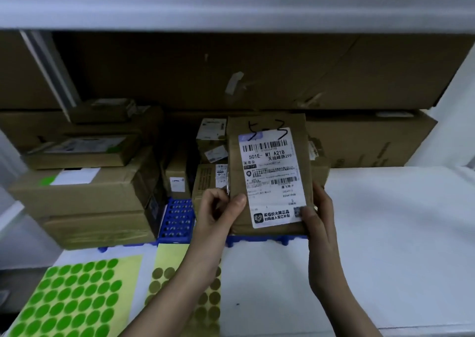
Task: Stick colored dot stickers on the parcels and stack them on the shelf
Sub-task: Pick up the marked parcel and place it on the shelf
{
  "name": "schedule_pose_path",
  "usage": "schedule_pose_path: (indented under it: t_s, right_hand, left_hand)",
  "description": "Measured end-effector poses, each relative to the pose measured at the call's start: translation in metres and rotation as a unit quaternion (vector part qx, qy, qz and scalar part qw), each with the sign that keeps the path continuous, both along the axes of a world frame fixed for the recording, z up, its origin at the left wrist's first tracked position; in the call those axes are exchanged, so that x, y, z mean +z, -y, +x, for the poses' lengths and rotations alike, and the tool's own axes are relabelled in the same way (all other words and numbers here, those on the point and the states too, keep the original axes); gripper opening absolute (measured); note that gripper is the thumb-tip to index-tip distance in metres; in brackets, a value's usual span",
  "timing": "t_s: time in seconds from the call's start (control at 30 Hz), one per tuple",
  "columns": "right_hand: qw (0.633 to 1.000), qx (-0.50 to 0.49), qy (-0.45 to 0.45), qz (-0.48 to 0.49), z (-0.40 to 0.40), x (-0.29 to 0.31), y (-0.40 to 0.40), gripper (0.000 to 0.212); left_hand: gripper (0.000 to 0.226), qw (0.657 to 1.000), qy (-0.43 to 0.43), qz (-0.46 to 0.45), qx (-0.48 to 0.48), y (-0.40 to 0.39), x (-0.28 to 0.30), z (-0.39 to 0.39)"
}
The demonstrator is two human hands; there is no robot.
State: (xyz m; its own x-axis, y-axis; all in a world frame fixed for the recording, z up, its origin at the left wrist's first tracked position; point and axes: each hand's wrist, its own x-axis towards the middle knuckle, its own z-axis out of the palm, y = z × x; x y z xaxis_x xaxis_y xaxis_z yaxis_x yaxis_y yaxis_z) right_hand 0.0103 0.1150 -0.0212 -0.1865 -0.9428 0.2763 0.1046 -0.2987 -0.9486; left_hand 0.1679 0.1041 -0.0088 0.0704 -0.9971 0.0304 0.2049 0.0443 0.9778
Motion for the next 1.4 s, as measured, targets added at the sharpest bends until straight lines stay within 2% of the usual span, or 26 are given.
schedule_pose_path:
  t_s: [0.17, 0.3, 0.4, 0.53, 0.67, 0.87, 0.97, 1.07, 1.2, 1.4]
  right_hand:
    - [0.999, 0.022, -0.009, 0.028, 0.001, 0.000, -0.001, 0.052]
    - [0.998, 0.028, -0.014, 0.046, 0.003, -0.006, -0.009, 0.054]
    - [0.998, 0.020, -0.019, 0.054, 0.003, -0.011, -0.020, 0.063]
    - [0.997, 0.011, -0.025, 0.076, 0.001, -0.029, -0.037, 0.057]
    - [0.993, 0.005, -0.025, 0.119, -0.002, -0.053, -0.057, 0.060]
    - [0.978, -0.005, -0.033, 0.205, -0.005, -0.090, -0.075, 0.060]
    - [0.966, -0.008, -0.063, 0.250, -0.007, -0.106, -0.076, 0.052]
    - [0.955, -0.010, -0.096, 0.282, -0.010, -0.119, -0.071, 0.039]
    - [0.943, -0.014, -0.118, 0.310, -0.010, -0.127, -0.063, 0.040]
    - [0.931, -0.016, -0.166, 0.324, -0.017, -0.124, -0.056, 0.040]
  left_hand:
    - [0.038, 1.000, -0.024, -0.004, -0.001, -0.012, -0.012, 0.008]
    - [0.042, 1.000, -0.013, 0.012, 0.006, -0.020, -0.020, 0.011]
    - [0.037, 1.000, 0.020, 0.018, 0.005, -0.028, -0.029, 0.013]
    - [0.044, 0.999, 0.017, 0.030, 0.010, -0.044, -0.039, 0.008]
    - [0.053, 0.997, 0.026, 0.072, -0.012, -0.057, -0.056, 0.009]
    - [0.039, 0.983, 0.053, 0.176, -0.029, -0.072, -0.088, 0.008]
    - [0.038, 0.968, 0.091, 0.233, -0.031, -0.070, -0.109, 0.011]
    - [0.052, 0.952, 0.138, 0.267, -0.060, -0.065, -0.124, 0.013]
    - [0.034, 0.943, 0.170, 0.276, -0.069, -0.055, -0.132, 0.011]
    - [0.024, 0.947, 0.165, 0.259, -0.097, -0.054, -0.131, 0.016]
